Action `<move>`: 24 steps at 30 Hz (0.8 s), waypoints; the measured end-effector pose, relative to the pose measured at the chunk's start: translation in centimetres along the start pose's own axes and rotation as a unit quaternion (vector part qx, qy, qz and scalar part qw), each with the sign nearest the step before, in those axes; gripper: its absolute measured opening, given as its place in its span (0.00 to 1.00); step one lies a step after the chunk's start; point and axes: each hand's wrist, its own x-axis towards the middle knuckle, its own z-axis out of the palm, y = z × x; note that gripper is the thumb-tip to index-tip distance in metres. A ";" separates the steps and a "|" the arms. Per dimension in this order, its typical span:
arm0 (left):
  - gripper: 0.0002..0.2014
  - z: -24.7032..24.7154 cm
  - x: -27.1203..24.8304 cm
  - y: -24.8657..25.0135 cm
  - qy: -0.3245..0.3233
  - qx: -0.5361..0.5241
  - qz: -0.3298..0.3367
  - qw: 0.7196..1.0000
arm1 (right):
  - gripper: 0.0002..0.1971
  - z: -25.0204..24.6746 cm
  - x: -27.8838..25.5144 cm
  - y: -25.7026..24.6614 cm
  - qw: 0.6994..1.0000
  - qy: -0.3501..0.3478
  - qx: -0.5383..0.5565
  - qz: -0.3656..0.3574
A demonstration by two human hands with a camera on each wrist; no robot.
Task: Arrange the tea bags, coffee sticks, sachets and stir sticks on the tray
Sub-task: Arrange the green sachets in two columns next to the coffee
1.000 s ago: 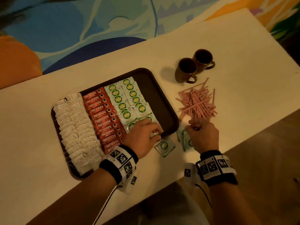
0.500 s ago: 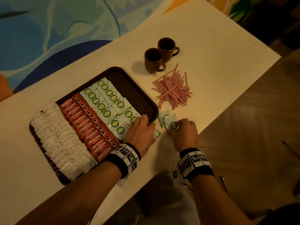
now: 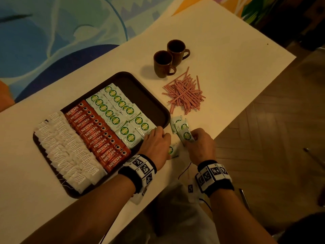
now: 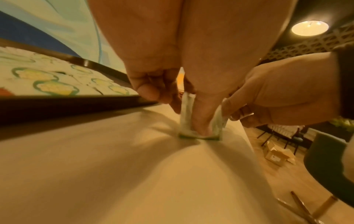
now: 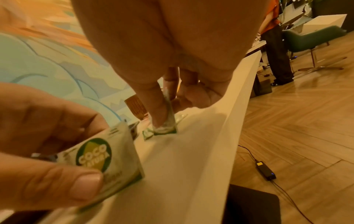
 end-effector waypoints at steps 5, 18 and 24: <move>0.08 -0.7 -1.1 -0.9 -0.011 -0.120 -0.014 0.993 | 0.06 -0.9 -0.5 -0.7 0.998 -0.011 0.053 -0.039; 0.12 -4.4 -3.5 -10.3 0.196 -0.359 -0.225 0.885 | 0.11 1.0 2.0 -8.3 0.979 -0.088 0.169 -0.068; 0.12 -2.9 -3.6 -12.7 0.248 -0.385 -0.259 0.850 | 0.12 3.8 3.8 -11.0 0.979 -0.145 0.106 -0.099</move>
